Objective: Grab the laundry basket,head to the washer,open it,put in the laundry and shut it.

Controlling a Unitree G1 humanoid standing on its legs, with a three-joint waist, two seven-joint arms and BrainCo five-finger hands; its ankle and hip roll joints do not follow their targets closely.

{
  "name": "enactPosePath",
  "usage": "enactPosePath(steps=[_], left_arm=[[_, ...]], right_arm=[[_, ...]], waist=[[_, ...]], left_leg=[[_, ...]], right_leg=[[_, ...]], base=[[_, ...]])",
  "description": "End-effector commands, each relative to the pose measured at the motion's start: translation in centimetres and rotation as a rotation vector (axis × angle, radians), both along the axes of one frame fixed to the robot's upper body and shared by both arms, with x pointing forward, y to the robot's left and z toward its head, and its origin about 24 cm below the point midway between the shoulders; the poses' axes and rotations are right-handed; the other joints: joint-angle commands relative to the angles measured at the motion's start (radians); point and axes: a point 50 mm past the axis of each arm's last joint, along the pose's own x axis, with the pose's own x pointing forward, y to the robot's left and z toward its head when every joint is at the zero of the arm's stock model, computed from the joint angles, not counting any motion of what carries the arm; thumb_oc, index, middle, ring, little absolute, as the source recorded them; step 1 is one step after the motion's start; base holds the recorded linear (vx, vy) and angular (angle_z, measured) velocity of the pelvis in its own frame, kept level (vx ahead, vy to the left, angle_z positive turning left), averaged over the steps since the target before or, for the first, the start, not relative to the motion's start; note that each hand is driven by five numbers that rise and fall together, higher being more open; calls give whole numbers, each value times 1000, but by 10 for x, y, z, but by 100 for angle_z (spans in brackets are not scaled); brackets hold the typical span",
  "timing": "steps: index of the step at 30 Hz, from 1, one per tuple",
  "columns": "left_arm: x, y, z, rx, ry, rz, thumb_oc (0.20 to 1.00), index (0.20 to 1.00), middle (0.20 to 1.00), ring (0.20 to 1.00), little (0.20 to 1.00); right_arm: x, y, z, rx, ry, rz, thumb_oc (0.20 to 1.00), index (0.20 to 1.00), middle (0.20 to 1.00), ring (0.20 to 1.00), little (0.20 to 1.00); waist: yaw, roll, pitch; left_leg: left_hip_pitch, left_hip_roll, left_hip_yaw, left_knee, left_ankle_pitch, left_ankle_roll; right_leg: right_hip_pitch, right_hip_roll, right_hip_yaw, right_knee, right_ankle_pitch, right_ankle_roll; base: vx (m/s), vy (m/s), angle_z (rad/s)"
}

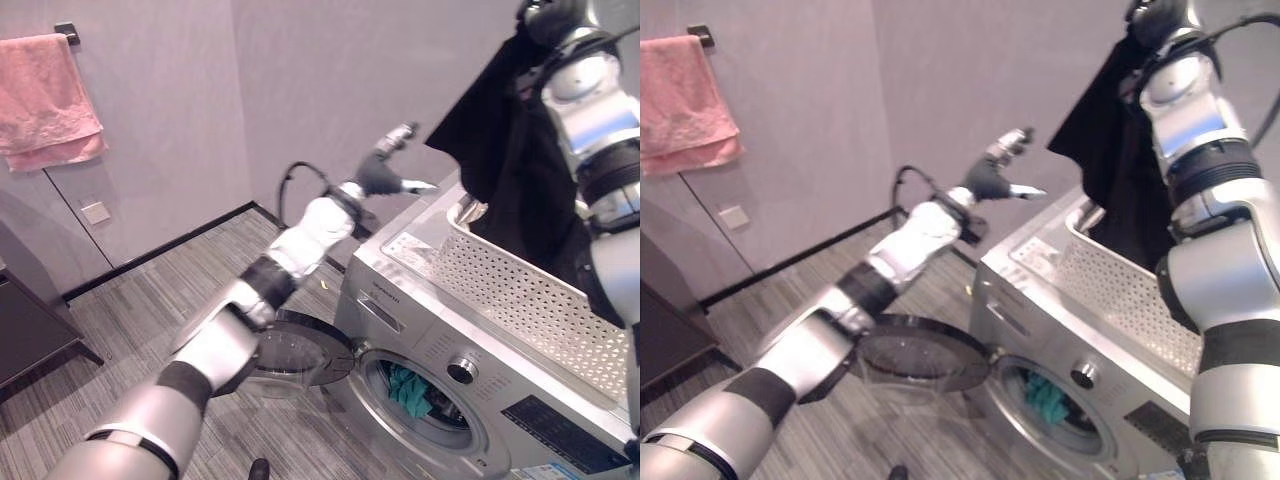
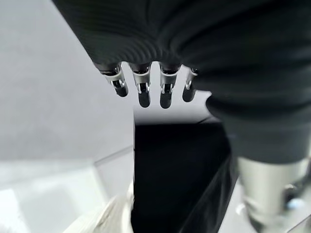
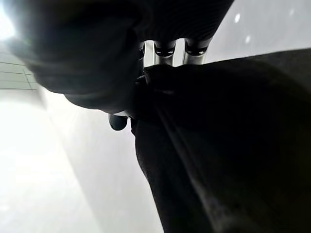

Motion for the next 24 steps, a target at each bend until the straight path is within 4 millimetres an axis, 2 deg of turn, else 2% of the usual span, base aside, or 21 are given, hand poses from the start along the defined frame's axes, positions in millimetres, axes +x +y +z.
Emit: enactPosePath(steps=[1, 2, 3, 5, 17, 23, 24], left_arm=[[12, 17, 13, -134, 25, 87, 1000, 1000, 1000, 1000, 1000], [12, 17, 14, -135, 24, 86, 1000, 1000, 1000, 1000, 1000], [10, 5, 9, -124, 71, 79, 1000, 1000, 1000, 1000, 1000], [9, 0, 8, -131, 85, 75, 1000, 1000, 1000, 1000, 1000], [3, -17, 21, -272, 185, 21, 1000, 1000, 1000, 1000, 1000], [2, -23, 43, -307, 176, 2, 1000, 1000, 1000, 1000, 1000], [3, -22, 52, -310, 166, 4, 1000, 1000, 1000, 1000, 1000]], right_arm=[[-31, -15, 71, -42, -212, -49, 200, 200, 200, 200, 200], [-31, -15, 72, -43, -213, -50, 200, 200, 200, 200, 200], [-29, -1, 73, -21, -224, -5, 200, 200, 200, 200, 200], [-28, 3, 73, -12, -226, 6, 200, 200, 200, 200, 200], [-23, 11, 63, 22, -206, 38, 200, 200, 200, 200, 200], [-19, 18, 56, 73, -197, 68, 200, 200, 200, 200, 200], [-18, 21, 54, 78, -190, 75, 200, 200, 200, 200, 200]], waist=[[32, -15, -27], [33, -14, -26], [21, -7, -31], [17, -3, -34], [-20, 20, -40], [-45, 35, -45], [-54, 40, -48]], left_leg=[[77, 14, 36, 15, -158, 18], [77, 14, 36, 15, -158, 18], [84, 14, 47, 13, -158, 18], [87, 13, 52, 12, -157, 17], [101, 9, 62, 7, -157, 18], [107, 8, 79, 7, -160, 18], [110, 9, 86, 7, -160, 18]], right_leg=[[6, -39, 19, 10, -74, 29], [6, -39, 19, 9, -74, 29], [4, -40, 26, 8, -71, 30], [5, -40, 30, 9, -70, 30], [7, -43, 46, 17, -72, 28], [3, -41, 63, 20, -71, 30], [1, -41, 71, 18, -68, 32]], base=[[0, 0, 0], [-15, -4, -3], [-6, -2, -4], [4, -2, -5], [3, 1, -4], [0, 0, 0], [-14, -17, -4]])
